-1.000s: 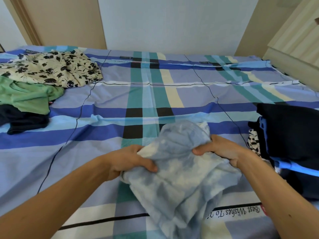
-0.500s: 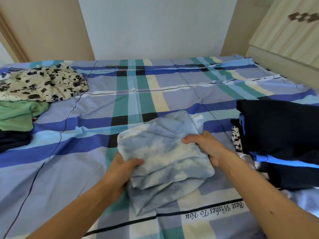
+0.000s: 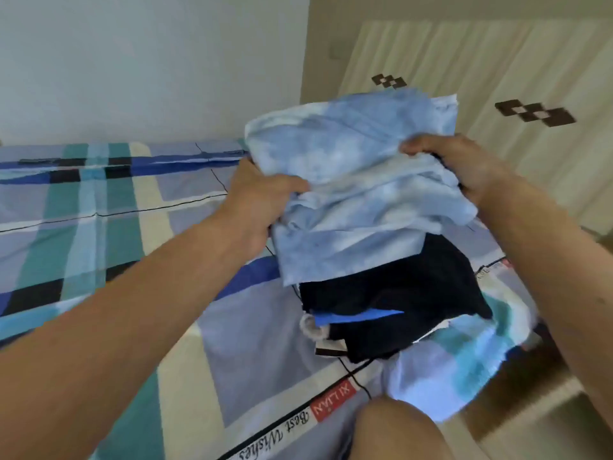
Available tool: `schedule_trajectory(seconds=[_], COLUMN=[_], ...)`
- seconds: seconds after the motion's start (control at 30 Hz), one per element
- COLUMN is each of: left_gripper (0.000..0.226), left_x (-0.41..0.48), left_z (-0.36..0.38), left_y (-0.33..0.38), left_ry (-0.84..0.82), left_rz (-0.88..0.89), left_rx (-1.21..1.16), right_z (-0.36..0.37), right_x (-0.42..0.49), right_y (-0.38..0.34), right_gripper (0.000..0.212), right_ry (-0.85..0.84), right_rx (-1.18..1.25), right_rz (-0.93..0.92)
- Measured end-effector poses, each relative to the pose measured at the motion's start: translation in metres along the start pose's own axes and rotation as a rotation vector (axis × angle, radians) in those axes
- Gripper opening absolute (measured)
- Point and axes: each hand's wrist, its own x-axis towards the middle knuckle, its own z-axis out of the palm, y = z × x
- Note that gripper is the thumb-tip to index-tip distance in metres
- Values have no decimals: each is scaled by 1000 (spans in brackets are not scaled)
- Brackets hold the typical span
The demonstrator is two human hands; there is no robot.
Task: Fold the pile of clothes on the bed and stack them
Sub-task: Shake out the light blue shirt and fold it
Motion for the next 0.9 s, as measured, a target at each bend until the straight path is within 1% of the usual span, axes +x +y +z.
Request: schedule_trajectory(seconds=[0.07, 0.1, 0.17, 0.2, 0.23, 0.27, 0.3, 0.33, 0.37, 0.4, 0.43, 0.47, 0.53, 0.57, 0.6, 0.63, 0.7, 0.73, 0.8, 0.9], left_gripper=[65, 75, 96, 106, 114, 122, 134, 146, 155, 159, 161, 161, 158, 157, 156, 155, 156, 157, 157, 155], left_x=[22, 27, 22, 19, 15, 15, 16, 16, 18, 22, 27, 34, 50, 56, 61, 64, 65, 64, 57, 47], left_z=[34, 46, 60, 61, 62, 62, 60, 60, 62, 63, 67, 70, 80, 84, 86, 86, 79, 72, 57, 44], left_y=[-25, -44, -77, -91, -98, -101, -98, -87, -72, -59, -50, -42, -38, -38, -43, -49, -70, -84, -110, -131], left_ry=[5, 6, -8, -21, -31, -37, -62, -97, -119, -139, -194, -285, -506, -593, -648, -676, -690, -679, -620, -531], left_rz=[-68, -110, -187, -217, -236, -227, -190, -130, -57, 34, 121, 185, 218, 203, 179, 154, 94, 76, 72, 124], left_rx=[17, 64, 237, 333, 422, 518, 639, 823, 1050, 1270, 1441, 1556, 1665, 1685, 1701, 1713, 1695, 1652, 1517, 1385], right_z=[-36, -51, -71, -81, -90, -98, -106, -111, -113, -108, -101, -93, -65, -52, -43, -36, -31, -33, -40, -42], right_x=[10, 13, 10, 9, 7, 8, 8, 10, 14, 15, 14, 18, 23, 26, 31, 35, 37, 35, 28, 26], right_y=[18, 33, 73, 94, 112, 123, 128, 126, 118, 104, 92, 81, 61, 57, 61, 72, 108, 128, 158, 169], right_gripper=[26, 27, 11, 24, 53, 82, 106, 124, 136, 141, 141, 135, 117, 109, 104, 103, 104, 106, 105, 99], right_ry=[68, 76, 53, 45, 41, 44, 60, 79, 132, 173, 165, 134, 49, -5, -64, -113, -148, -126, -56, -4], right_rx=[-79, -117, -191, -245, -298, -338, -409, -510, -659, -794, -876, -923, -940, -928, -929, -976, -1123, -1140, -1059, -1026], right_rz=[71, 117, 214, 274, 321, 331, 305, 266, 243, 204, 142, 38, -212, -299, -324, -306, -259, -256, -260, -281])
